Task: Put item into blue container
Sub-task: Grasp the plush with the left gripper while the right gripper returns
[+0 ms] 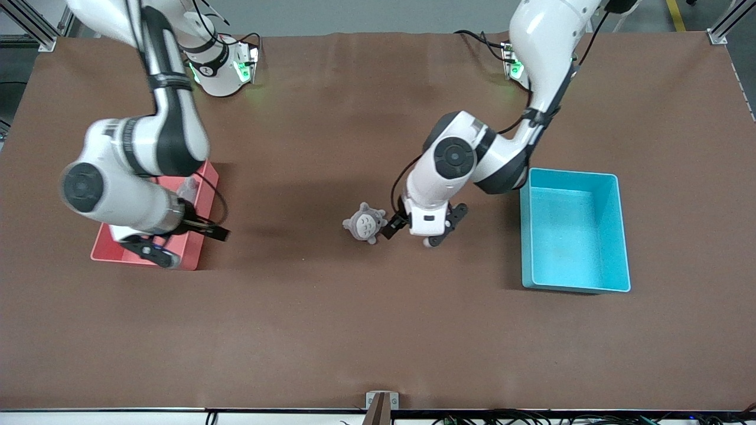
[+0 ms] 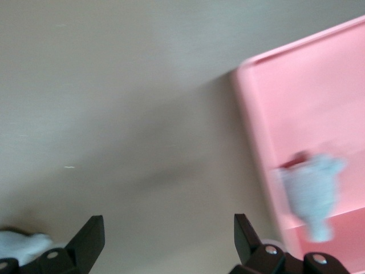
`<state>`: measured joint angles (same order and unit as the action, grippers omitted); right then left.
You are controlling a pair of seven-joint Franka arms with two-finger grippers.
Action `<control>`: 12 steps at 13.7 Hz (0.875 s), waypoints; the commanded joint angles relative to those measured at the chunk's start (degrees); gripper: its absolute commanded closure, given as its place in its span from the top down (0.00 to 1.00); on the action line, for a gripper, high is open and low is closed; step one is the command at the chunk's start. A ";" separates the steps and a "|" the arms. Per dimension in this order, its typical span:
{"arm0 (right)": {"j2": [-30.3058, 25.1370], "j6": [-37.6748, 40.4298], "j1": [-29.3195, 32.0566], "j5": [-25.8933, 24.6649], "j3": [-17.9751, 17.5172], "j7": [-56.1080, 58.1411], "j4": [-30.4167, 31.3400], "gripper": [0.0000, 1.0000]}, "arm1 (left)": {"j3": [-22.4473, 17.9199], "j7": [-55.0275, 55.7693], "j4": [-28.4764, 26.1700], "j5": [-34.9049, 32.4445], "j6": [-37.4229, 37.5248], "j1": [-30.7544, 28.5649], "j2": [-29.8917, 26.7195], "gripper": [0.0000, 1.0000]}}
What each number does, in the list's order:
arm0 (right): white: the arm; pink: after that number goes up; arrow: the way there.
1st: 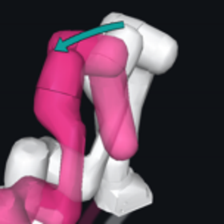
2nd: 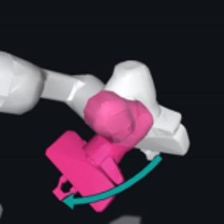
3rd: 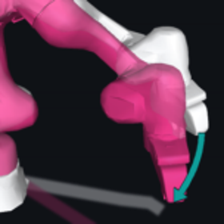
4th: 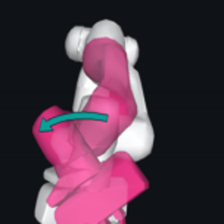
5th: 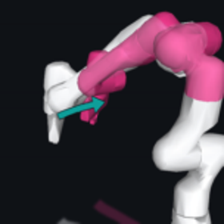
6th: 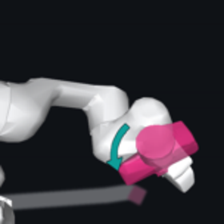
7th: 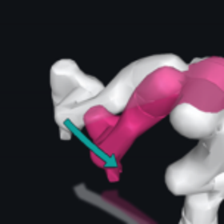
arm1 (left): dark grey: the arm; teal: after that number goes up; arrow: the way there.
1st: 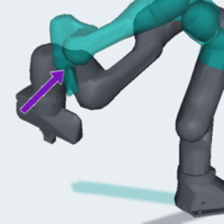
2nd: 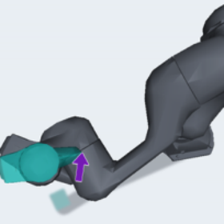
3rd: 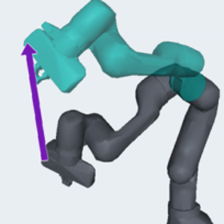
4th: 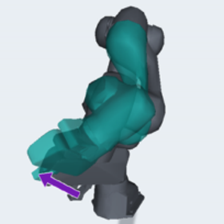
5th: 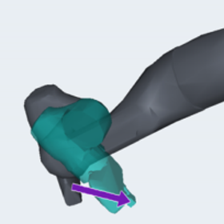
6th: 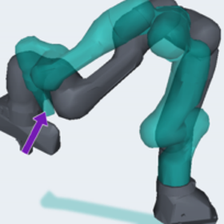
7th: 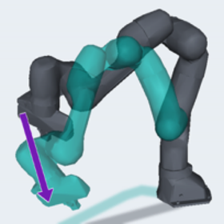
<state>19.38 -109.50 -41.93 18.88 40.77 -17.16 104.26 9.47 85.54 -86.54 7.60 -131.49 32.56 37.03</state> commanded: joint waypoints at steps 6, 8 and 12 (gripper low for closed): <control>-8.29 -5.43 -1.57 -0.68 11.44 11.10 18.85 0.99 | -1.20 8.15 3.49 0.13 -10.98 6.90 9.29 1.00; -8.48 -11.84 -1.75 -0.77 11.35 11.10 24.13 0.98 | -1.38 8.42 3.66 -0.13 -11.59 7.17 11.30 1.00; -7.87 -24.60 -2.98 -0.77 10.83 11.01 32.23 0.98 | -1.73 8.59 2.96 -1.88 -13.44 7.88 12.28 0.79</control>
<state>14.17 -129.42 -43.70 18.88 51.45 -5.94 132.11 8.66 93.08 -84.18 7.29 -144.45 39.47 48.95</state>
